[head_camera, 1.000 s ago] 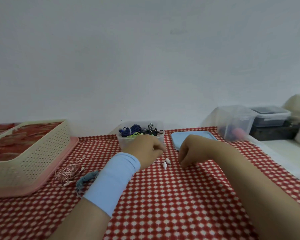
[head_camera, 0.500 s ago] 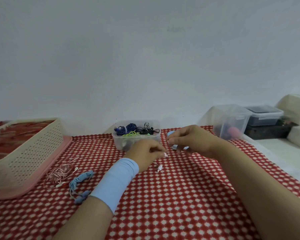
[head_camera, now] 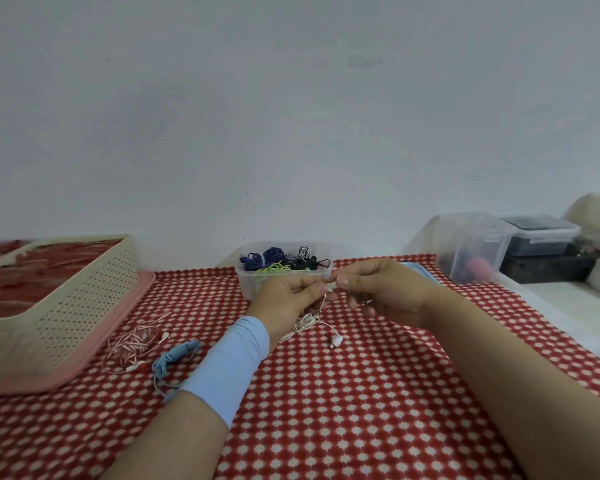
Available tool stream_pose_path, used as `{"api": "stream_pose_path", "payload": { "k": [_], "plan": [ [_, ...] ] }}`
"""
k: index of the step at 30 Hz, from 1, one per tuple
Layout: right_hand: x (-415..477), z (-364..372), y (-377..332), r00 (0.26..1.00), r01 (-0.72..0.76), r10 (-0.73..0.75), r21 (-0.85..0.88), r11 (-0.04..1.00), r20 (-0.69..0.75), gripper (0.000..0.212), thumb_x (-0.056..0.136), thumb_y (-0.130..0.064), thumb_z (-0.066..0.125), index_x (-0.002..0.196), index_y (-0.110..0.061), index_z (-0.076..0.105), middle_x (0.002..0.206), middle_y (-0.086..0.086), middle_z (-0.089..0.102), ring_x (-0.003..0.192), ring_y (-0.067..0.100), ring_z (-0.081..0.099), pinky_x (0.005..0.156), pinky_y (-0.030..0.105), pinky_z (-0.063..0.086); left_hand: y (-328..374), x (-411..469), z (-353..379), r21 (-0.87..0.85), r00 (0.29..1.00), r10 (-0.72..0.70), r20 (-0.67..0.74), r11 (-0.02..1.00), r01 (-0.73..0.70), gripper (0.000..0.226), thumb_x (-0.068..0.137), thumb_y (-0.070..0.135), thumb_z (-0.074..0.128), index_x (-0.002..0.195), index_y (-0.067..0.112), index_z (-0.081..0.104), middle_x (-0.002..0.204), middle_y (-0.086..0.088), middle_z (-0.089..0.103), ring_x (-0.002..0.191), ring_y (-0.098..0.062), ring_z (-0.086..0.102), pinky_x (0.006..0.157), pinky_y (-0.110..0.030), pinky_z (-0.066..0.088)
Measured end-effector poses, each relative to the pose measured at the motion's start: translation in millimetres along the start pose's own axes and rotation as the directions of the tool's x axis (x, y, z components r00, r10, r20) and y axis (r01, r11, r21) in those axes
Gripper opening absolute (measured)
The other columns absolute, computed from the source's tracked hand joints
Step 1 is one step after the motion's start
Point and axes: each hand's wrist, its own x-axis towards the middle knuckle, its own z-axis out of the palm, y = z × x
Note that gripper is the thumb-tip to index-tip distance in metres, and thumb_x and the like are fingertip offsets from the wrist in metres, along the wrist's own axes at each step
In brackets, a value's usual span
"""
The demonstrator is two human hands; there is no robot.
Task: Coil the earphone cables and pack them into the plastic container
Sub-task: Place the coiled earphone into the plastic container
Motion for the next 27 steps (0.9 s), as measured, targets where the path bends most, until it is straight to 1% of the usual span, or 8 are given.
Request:
{"api": "stream_pose_path", "payload": {
  "k": [2,8,11,14,18,21,24,27],
  "plan": [
    [0.8,1.7,0.3,1.0,0.002,-0.002,0.018,1.0,0.0,0.016,0.097,-0.007,0.061,0.1,-0.006,0.077,0.077,0.002,0.074,0.058,0.008,0.058,0.044,0.017,0.04,-1.2,-0.1,-0.2,-0.014,1.0,0.011,0.003,1.0,-0.011,0.013,0.091,0.019,0.067,0.1,0.019,0.076,0.091,-0.003,0.077,0.086,-0.015,0.068,0.088,-0.03,0.055],
    [4.9,4.1,4.4,1.0,0.007,-0.011,0.124,0.992,0.027,0.022,0.091,-0.01,0.065,0.107,0.0,0.074,0.084,0.008,0.073,0.059,0.009,0.06,0.043,0.016,0.041,-4.2,-0.8,1.4,-0.182,1.0,-0.006,0.024,0.983,0.011,0.013,0.091,0.019,0.063,0.095,0.017,0.075,0.092,-0.008,0.076,0.093,-0.024,0.065,0.098,-0.043,0.05],
    [6.4,6.9,5.3,0.999,0.011,-0.016,0.159,0.987,0.031,0.026,0.08,-0.016,0.07,0.101,-0.003,0.077,0.084,0.01,0.072,0.06,0.009,0.06,0.043,0.017,0.042,-4.0,-1.9,2.2,-0.261,0.999,-0.019,0.035,0.965,0.027,0.019,0.081,0.024,0.067,0.096,0.014,0.075,0.091,-0.01,0.074,0.094,-0.027,0.063,0.094,-0.045,0.05],
    [6.4,9.1,5.4,1.0,0.013,-0.016,0.171,0.985,0.019,0.029,0.079,-0.016,0.07,0.103,-0.002,0.077,0.083,0.01,0.072,0.059,0.009,0.06,0.042,0.017,0.044,-4.5,-2.7,1.6,-0.314,0.999,-0.027,0.039,0.949,0.038,0.025,0.076,0.025,0.067,0.095,0.011,0.074,0.087,-0.01,0.073,0.095,-0.03,0.061,0.095,-0.048,0.048],
    [6.0,12.2,5.2,1.0,0.003,-0.005,0.18,0.984,0.01,0.023,0.084,-0.014,0.068,0.102,-0.004,0.076,0.08,0.008,0.072,0.058,0.009,0.06,0.042,0.018,0.045,-6.0,-2.8,0.2,-0.306,0.999,-0.014,0.053,0.951,0.029,0.015,0.081,0.022,0.066,0.09,0.013,0.074,0.085,-0.009,0.073,0.088,-0.026,0.061,0.082,-0.038,0.052],
    [5.2,12.5,3.6,1.0,-0.017,0.017,0.141,0.99,-0.002,0.019,0.088,-0.012,0.068,0.103,-0.004,0.077,0.08,0.009,0.072,0.058,0.01,0.061,0.042,0.018,0.047,-7.3,-1.8,-2.0,-0.273,0.998,0.0,0.056,0.962,0.015,0.02,0.073,0.028,0.071,0.086,0.015,0.077,0.091,-0.014,0.073,0.092,-0.031,0.059,0.09,-0.046,0.05],
    [5.5,12.6,2.0,1.0,-0.024,0.026,0.096,0.995,-0.017,0.018,0.09,-0.012,0.069,0.105,-0.005,0.077,0.083,0.009,0.073,0.06,0.011,0.061,0.044,0.018,0.049,-8.1,-1.4,-3.8,-0.249,0.999,0.005,0.035,0.968,0.004,0.026,0.069,0.033,0.073,0.087,0.015,0.078,0.093,-0.016,0.073,0.092,-0.033,0.06,0.09,-0.045,0.05],
    [5.7,12.0,1.0,0.999,-0.001,0.005,0.075,0.997,-0.054,0.028,0.09,-0.014,0.07,0.114,0.0,0.073,0.087,0.012,0.073,0.062,0.013,0.063,0.046,0.022,0.051,-9.3,0.9,-2.9,-0.249,1.0,0.001,-0.009,0.969,-0.003,0.021,0.078,0.028,0.072,0.092,0.013,0.077,0.09,-0.013,0.074,0.096,-0.036,0.066,0.09,-0.043,0.052]
  ]
}}
